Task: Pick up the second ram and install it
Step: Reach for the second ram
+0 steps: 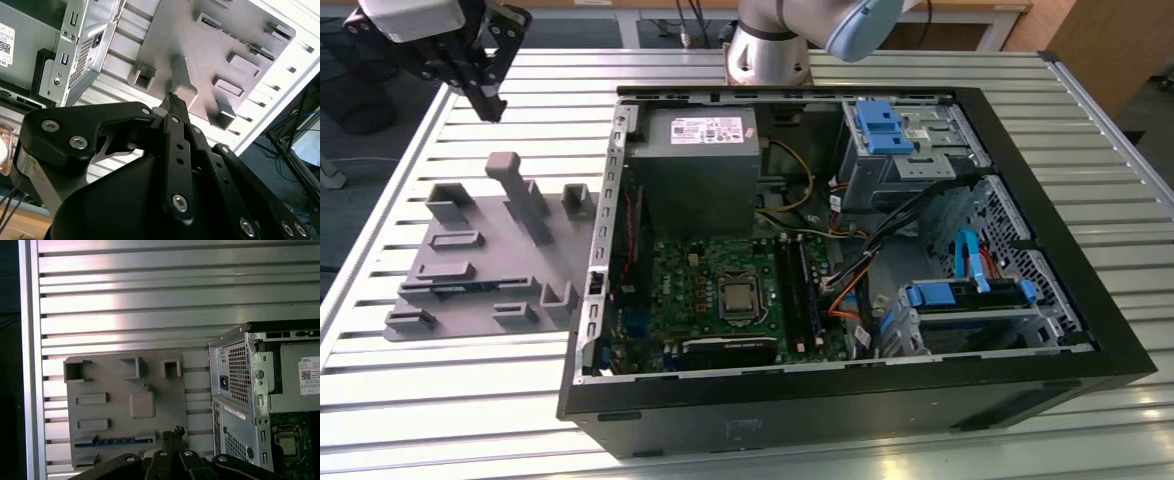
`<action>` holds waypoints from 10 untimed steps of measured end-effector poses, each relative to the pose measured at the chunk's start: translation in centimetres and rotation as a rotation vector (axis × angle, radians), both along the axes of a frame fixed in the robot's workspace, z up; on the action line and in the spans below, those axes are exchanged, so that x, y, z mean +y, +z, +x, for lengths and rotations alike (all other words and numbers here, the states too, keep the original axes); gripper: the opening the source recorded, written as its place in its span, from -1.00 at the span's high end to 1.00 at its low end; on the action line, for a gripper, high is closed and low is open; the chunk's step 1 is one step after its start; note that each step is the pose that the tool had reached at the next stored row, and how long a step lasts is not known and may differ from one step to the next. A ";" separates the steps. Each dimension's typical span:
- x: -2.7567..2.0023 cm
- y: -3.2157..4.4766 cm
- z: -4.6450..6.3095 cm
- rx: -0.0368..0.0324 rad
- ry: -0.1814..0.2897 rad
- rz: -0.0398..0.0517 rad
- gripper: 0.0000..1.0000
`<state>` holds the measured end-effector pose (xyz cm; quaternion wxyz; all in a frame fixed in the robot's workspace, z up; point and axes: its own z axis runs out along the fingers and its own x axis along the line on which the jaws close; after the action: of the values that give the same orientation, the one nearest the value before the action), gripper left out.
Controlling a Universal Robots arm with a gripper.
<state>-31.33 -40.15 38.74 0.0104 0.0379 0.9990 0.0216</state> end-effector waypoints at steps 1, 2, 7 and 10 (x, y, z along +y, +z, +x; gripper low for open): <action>-0.09 0.00 -0.1 0.0001 0.000 -0.0001 0.79; -0.20 0.00 -0.2 0.0001 0.000 -0.0001 0.79; -0.82 -0.04 -0.9 0.0001 0.000 0.0000 0.79; -1.19 -0.05 -1.4 0.0001 0.000 0.0000 0.79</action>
<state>-32.68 -41.34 38.69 0.0103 0.0379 0.9990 0.0216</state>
